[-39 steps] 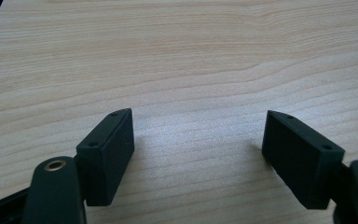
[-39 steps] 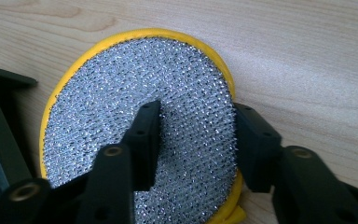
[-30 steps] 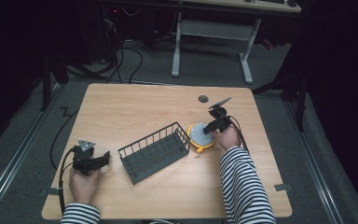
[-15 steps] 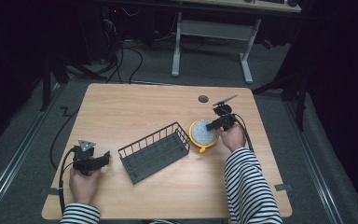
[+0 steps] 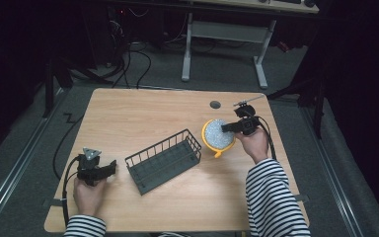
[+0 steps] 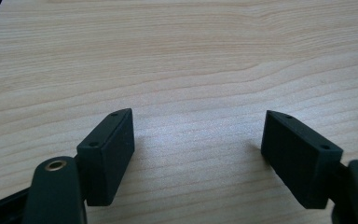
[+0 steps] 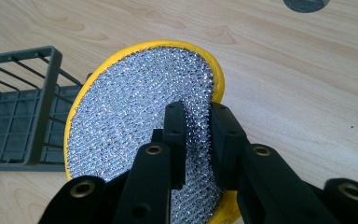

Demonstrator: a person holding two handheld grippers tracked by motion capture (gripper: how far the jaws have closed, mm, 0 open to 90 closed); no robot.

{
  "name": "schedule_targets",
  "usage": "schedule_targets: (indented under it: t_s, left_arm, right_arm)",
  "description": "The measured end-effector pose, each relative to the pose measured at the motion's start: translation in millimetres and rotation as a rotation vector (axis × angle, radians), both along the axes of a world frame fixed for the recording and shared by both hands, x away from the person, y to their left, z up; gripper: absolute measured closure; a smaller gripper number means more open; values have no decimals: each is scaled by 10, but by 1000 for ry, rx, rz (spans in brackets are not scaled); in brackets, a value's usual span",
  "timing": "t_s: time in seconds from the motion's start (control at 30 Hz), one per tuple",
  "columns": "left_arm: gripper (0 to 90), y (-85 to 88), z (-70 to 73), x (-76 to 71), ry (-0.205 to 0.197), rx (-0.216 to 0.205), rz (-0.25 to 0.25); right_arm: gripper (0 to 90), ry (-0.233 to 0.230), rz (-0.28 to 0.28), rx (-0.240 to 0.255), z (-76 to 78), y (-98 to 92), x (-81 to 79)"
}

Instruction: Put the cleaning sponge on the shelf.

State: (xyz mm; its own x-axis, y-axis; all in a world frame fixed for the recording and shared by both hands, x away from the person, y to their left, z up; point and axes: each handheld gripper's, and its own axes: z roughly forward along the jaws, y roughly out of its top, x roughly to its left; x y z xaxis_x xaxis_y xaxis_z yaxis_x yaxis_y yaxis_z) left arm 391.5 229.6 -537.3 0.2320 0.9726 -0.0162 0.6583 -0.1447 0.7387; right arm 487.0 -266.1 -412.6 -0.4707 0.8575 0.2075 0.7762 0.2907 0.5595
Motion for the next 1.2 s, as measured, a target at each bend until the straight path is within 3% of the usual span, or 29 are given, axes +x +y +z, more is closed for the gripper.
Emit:
schedule_targets:
  t_s: [0.33, 0.77, 0.97, 1.2]
  left_arm:
    - [260, -1, 1, 1, 1, -1, 1]
    - [259, -4, 1, 0, 1, 1, 3]
    - [261, -4, 1, 0, 1, 1, 2]
    - [259, -4, 2, -1, 2, 0, -1]
  right_arm:
    - [786, -64, 32, 21, 245, 8, -137]
    - [785, -143, 121, 64, 550, 246, -252]
    - [783, -161, 154, 74, 596, 414, -248]
    - [782, -167, 181, 80, 547, 659, -204]
